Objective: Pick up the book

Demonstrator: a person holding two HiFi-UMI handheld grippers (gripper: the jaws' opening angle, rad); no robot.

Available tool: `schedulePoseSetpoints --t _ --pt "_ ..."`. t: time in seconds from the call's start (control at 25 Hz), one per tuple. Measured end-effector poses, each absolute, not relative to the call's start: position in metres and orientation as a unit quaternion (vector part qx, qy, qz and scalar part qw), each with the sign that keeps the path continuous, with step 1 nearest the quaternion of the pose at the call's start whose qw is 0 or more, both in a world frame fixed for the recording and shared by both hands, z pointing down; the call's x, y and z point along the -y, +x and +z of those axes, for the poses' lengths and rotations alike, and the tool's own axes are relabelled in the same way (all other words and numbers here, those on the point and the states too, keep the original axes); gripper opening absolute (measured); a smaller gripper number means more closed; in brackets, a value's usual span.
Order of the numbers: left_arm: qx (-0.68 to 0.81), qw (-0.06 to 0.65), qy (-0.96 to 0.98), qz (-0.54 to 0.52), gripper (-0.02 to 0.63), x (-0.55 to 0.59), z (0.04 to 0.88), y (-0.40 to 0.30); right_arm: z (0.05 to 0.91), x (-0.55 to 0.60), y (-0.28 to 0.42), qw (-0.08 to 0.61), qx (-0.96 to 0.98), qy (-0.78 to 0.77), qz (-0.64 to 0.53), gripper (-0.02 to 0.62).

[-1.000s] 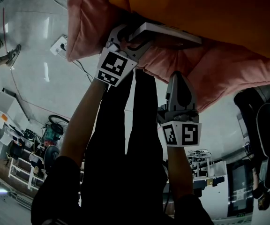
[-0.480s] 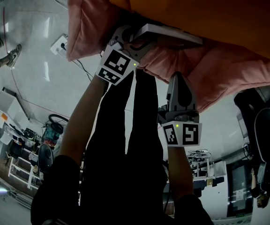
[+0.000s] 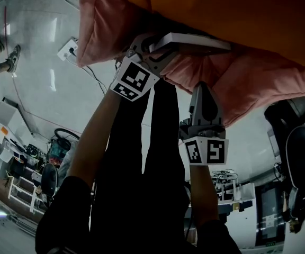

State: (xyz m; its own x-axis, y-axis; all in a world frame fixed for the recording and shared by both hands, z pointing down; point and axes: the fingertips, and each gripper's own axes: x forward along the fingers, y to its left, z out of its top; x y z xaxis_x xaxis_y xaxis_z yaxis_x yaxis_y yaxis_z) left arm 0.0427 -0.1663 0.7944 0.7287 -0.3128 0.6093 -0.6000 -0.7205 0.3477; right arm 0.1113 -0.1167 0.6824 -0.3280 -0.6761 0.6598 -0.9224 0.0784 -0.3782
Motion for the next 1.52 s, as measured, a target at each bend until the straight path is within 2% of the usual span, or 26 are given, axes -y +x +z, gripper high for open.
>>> schedulePoseSetpoints --t 0.72,1.52 --pt "0.223 0.275 0.906 0.233 0.166 0.120 0.766 0.062 0.683 0.108 0.113 0.157 0.713 0.561 0.390 0.002" --pt "0.212 0.272 0.910 0.229 0.158 0.126 0.764 0.076 0.685 0.091 0.117 0.156 0.707 0.568 0.392 0.002"
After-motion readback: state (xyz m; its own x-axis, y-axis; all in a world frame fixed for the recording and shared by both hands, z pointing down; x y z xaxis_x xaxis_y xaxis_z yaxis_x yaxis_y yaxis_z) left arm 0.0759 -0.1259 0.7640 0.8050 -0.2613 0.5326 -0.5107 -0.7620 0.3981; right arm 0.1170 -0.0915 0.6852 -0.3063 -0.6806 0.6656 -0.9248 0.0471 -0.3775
